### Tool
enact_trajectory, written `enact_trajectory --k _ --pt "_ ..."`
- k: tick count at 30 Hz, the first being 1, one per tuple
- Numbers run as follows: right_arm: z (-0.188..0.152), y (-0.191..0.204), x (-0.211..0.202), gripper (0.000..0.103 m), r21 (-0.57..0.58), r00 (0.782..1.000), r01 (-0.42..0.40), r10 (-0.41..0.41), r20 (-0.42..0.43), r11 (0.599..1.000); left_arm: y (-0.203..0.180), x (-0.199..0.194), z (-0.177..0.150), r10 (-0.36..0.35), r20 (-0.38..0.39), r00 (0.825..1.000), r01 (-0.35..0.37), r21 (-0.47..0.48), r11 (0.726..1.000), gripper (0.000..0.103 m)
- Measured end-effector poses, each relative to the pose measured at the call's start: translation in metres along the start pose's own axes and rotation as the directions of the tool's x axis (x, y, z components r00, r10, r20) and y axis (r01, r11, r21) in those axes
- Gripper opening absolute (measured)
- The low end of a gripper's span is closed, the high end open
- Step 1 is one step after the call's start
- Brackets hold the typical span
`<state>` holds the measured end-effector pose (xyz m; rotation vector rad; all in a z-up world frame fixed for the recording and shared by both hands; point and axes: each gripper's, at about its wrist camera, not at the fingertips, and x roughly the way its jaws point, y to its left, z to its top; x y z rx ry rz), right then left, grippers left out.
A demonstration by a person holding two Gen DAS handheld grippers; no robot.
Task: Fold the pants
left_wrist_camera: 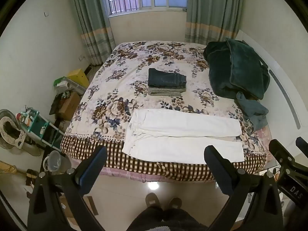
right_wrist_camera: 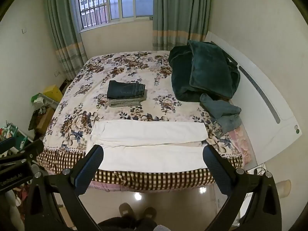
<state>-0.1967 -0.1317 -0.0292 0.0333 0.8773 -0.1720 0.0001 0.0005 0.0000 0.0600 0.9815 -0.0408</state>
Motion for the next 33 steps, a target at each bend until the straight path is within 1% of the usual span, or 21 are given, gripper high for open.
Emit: enact_trajectory --k 16,18,33 --pt "0.001 -0.002 0.001 0.103 -0.002 1.000 -0.006 0.006 -0.018 1.000 0.003 0.001 0.000 -0.009 -0.002 1.000 0.008 -0.006 1.000 0.103" --pt "0.001 -0.002 0.002 0.103 -0.002 1.000 -0.006 0.006 -0.019 1.000 -0.002 -0.002 0.000 0.000 -0.001 1.000 0.000 0.001 1.000 0.103" --pt "0.004 0.000 0.000 0.103 -0.003 1.000 -0.005 0.005 -0.018 1.000 -0.015 -0.006 0.001 -0.002 0.001 1.000 0.002 -0.003 1.000 0.103"
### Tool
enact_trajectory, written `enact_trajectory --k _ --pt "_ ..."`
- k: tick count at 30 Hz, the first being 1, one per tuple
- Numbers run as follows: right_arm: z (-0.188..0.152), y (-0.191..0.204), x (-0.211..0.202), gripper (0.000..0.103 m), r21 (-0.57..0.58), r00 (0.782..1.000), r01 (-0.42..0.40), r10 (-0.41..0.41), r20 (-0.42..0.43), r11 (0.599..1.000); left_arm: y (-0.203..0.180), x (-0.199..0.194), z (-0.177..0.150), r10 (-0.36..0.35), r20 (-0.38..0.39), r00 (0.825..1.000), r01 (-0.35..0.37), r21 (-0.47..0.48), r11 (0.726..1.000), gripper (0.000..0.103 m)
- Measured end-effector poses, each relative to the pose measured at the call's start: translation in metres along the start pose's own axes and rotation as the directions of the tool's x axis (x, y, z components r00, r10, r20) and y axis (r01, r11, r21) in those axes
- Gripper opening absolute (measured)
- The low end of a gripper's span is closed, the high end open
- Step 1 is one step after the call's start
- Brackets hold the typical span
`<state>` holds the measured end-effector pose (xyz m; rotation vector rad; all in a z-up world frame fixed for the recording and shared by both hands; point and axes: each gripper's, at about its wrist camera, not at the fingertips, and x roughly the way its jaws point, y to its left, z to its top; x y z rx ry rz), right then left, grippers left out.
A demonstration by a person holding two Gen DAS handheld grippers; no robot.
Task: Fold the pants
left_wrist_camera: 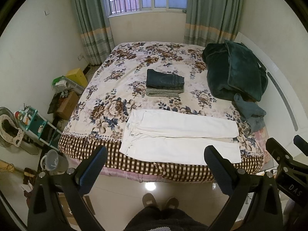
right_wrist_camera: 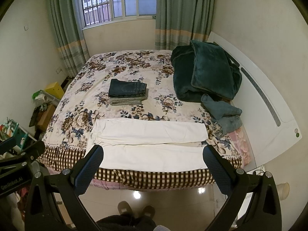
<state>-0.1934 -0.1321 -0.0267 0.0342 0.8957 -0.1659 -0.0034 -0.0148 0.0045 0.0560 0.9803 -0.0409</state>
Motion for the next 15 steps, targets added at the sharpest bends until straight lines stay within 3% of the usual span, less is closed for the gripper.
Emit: enact_trajectory --k 15 --pt "0.0023 0.0031 -0.0041 0.103 -0.006 1.000 -0.003 0.003 0.003 1.000 -0.0014 -0.0016 0.0022 -0.003 0.007 1.000 0.003 0.000 1.000 0.103"
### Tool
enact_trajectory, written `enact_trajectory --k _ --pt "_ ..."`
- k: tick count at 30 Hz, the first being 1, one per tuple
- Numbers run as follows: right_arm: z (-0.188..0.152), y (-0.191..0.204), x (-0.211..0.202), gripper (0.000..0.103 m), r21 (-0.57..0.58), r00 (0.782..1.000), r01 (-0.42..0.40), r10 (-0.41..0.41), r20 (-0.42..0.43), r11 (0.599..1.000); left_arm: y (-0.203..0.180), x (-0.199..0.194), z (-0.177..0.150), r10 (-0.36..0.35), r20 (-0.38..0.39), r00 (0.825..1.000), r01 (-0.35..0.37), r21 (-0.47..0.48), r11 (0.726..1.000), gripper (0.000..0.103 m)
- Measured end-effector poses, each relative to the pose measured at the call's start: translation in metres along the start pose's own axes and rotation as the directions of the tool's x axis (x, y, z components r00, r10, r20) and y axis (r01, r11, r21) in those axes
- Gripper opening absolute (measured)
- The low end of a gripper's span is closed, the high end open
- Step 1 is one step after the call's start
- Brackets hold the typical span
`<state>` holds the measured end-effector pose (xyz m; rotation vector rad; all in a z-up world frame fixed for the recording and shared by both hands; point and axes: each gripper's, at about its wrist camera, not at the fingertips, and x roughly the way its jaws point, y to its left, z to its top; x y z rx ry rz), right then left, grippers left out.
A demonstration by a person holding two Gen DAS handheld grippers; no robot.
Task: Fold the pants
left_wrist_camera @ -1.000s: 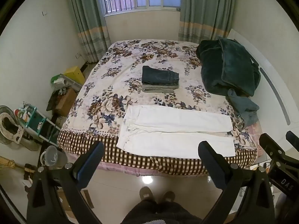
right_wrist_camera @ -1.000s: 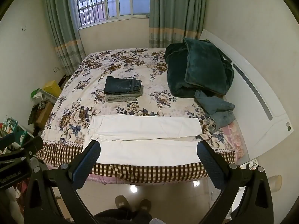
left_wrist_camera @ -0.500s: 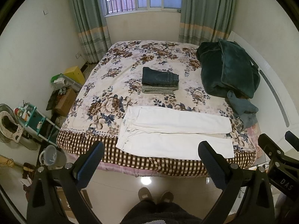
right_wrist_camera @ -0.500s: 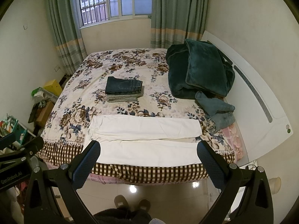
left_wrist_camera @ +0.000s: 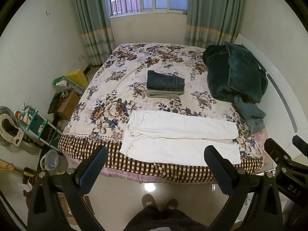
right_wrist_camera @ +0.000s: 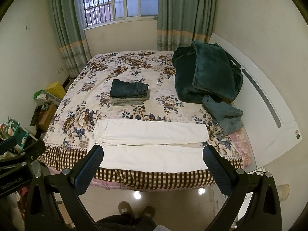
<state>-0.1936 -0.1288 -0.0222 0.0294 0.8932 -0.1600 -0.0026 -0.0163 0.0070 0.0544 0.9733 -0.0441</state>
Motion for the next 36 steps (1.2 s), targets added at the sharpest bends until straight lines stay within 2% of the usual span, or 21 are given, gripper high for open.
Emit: enact_trajectory --k 15,21,36 --pt "0.004 0.004 -0.003 0.103 -0.001 1.000 -0.001 0.001 0.004 1.000 -0.005 0.001 0.002 -0.001 0.005 1.000 0.001 -0.001 1.000 0.103" --pt "0.005 0.004 -0.005 0.103 -0.001 1.000 -0.001 0.001 0.005 1.000 -0.012 0.002 0.021 0.000 0.007 1.000 0.000 -0.004 1.000 0.103" --pt "0.006 0.007 -0.008 0.103 -0.002 1.000 -0.005 0.005 0.008 1.000 -0.007 0.002 0.025 0.002 0.013 1.000 -0.002 -0.002 1.000 0.103"
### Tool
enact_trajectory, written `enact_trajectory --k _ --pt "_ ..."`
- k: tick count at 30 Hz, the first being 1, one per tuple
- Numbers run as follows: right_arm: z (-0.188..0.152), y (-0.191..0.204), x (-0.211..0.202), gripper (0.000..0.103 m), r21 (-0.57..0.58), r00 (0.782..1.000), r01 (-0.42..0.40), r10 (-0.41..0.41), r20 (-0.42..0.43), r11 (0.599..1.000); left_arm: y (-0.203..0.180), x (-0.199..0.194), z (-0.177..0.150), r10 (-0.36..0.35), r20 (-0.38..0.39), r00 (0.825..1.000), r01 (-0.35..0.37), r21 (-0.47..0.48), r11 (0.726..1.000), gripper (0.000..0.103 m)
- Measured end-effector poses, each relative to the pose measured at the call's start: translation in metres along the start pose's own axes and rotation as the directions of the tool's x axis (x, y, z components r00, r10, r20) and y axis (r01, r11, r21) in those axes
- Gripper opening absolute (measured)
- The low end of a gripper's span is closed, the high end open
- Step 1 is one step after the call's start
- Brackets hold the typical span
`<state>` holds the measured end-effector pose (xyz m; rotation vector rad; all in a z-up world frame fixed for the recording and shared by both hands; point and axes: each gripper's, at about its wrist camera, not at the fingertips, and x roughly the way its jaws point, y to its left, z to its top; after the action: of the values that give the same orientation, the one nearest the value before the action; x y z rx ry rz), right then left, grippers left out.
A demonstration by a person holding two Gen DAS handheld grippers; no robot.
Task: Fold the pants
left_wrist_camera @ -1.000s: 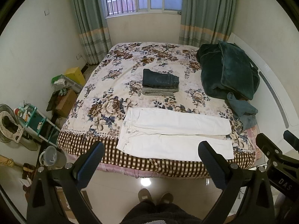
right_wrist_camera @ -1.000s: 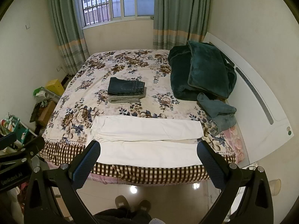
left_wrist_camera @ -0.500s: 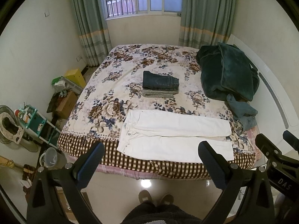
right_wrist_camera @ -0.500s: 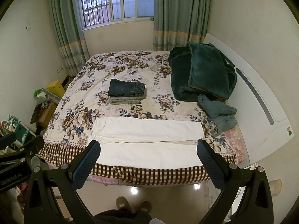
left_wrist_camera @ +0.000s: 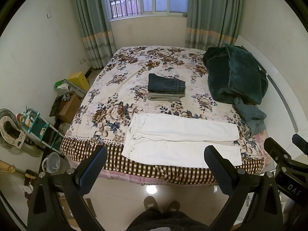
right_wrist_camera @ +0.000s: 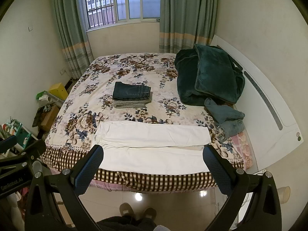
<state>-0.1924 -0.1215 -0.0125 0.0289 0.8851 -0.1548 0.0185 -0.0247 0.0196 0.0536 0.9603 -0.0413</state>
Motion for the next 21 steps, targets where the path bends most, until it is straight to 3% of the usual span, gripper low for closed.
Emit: enact_trajectory --k 9,14,21 --pt "0.002 0.002 -0.001 0.103 -0.004 1.000 -0.006 0.006 -0.008 1.000 0.002 -0.001 0.006 0.000 -0.011 1.000 0.000 -0.007 1.000 0.103" --pt "0.002 0.007 0.000 0.103 -0.002 1.000 -0.006 0.006 -0.008 1.000 -0.001 0.007 -0.001 0.039 0.019 0.999 -0.039 -0.037 0.999 0.103" --pt "0.007 -0.021 0.054 0.103 0.062 0.999 0.054 -0.054 0.001 0.997 0.000 0.071 0.025 0.149 0.059 0.987 -0.143 -0.087 0.986 0.103"
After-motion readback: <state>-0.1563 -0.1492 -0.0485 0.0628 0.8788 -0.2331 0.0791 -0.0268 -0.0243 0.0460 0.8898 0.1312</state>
